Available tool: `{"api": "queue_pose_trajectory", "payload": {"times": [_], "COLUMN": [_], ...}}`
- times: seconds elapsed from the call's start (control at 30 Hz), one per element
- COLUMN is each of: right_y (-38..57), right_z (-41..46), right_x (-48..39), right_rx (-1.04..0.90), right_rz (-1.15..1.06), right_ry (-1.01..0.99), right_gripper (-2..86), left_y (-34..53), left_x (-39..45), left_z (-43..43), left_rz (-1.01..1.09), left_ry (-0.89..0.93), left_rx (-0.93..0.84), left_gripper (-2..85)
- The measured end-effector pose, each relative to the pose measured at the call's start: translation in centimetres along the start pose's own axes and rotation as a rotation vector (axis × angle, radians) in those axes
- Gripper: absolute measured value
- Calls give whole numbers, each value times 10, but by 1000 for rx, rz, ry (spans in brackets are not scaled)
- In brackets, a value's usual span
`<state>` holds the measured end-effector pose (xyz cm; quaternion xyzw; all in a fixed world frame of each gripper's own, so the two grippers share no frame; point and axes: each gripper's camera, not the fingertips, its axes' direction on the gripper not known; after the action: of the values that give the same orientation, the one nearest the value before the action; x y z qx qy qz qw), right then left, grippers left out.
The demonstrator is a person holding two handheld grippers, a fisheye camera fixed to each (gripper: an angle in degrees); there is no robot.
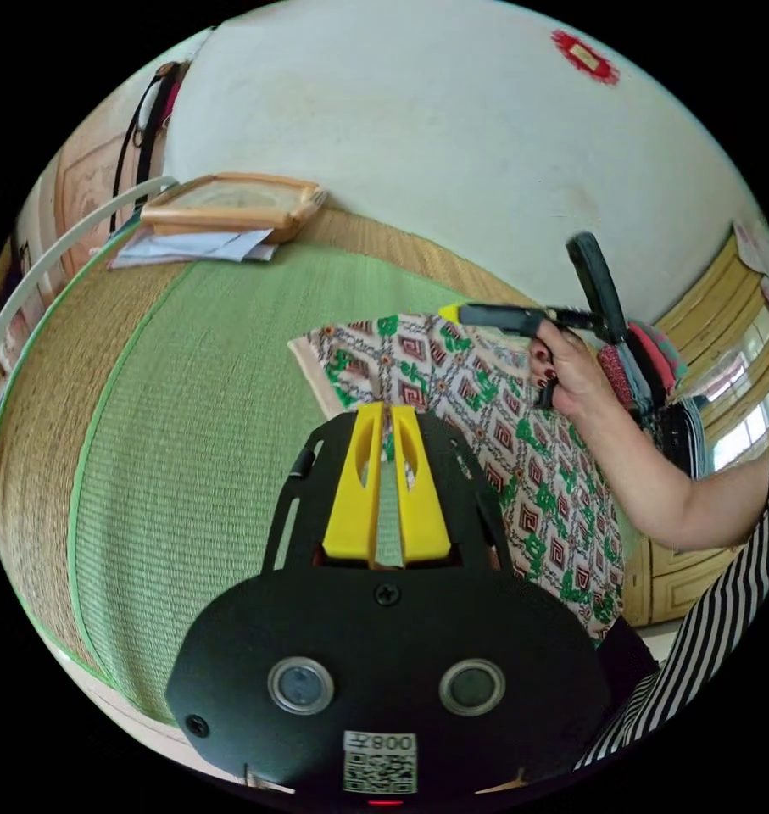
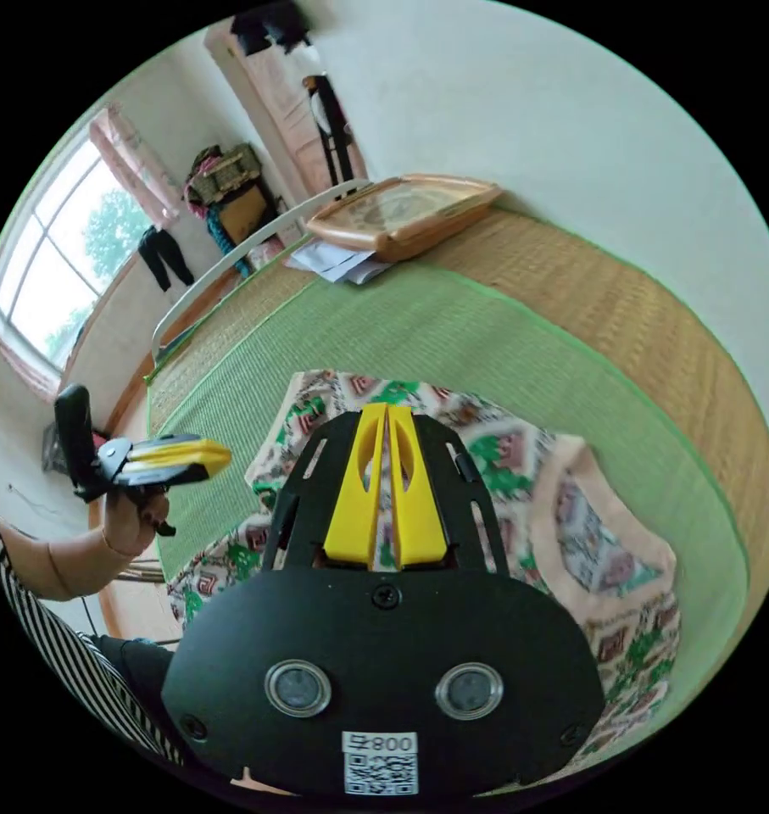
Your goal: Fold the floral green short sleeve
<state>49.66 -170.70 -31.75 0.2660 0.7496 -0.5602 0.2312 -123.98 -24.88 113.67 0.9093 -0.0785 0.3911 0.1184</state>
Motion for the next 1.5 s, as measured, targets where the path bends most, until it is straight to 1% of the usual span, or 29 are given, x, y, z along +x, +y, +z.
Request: {"api": "queue_pose_trajectory", "payload": {"times": [0.1, 0.17, 0.2, 0.23, 0.3, 0.33, 0.4, 0.43, 0.57, 0.63, 0.77, 0.93, 1.0, 1.13, 1.2, 1.3, 1.37, 1.4, 1.5], "right_y": [56, 93, 116, 135, 155, 163, 168, 169, 164, 161, 158, 161, 165, 171, 168, 155, 150, 152, 156], "right_z": [-54, -79, -91, -100, -112, -116, -114, -112, -101, -100, -103, -116, -121, -140, -140, -122, -107, -109, -111], "right_x": [48, 79, 99, 117, 135, 143, 153, 158, 161, 158, 162, 175, 173, 147, 143, 145, 149, 146, 145], "right_rx": [74, 75, 51, 27, 19, 7, -26, -37, -60, -52, -52, -41, -47, 39, 65, 19, -51, 5, -21], "right_rz": [160, 278, 368, 450, 523, 555, 594, 609, 587, 559, 544, 570, 577, 534, 514, 496, 491, 484, 481], "right_ry": [76, 172, 239, 287, 323, 356, 402, 417, 456, 492, 482, 384, 382, 408, 370, 363, 367, 399, 416], "right_gripper": [0, 0, 0, 0, 0, 0, 0, 0, -2, -3, -3, 0, 0, 0, 0, 1, 1, 1, 1], "left_y": [-17, -35, -39, -49, -63, -72, -82, -87, -95, -96, -102, -106, -102, -89, -88, -87, -86, -86, -86], "left_x": [6, 13, 16, 22, 33, 38, 45, 47, 48, 49, 50, 54, 58, 74, 80, 84, 84, 84, 84], "left_z": [4, 22, 27, 36, 51, 61, 73, 81, 106, 106, 109, 112, 108, 93, 96, 113, 115, 115, 116], "left_rz": [66, 128, 147, 188, 246, 284, 338, 347, 370, 375, 355, 330, 323, 368, 381, 376, 362, 355, 336], "left_ry": [85, 174, 180, 174, 147, 139, 105, 62, -41, -39, -56, -64, -84, -55, -54, -103, -81, -74, -32], "left_rx": [15, -19, -28, -49, -85, -124, -149, -180, -284, -264, -257, -263, -259, -185, -196, -259, -242, -239, -268], "left_gripper": [6, 4, 3, 3, 2, 2, 1, 1, 1, 1, 1, 1, 2, 1, 1, 2, 2, 2, 1]}}
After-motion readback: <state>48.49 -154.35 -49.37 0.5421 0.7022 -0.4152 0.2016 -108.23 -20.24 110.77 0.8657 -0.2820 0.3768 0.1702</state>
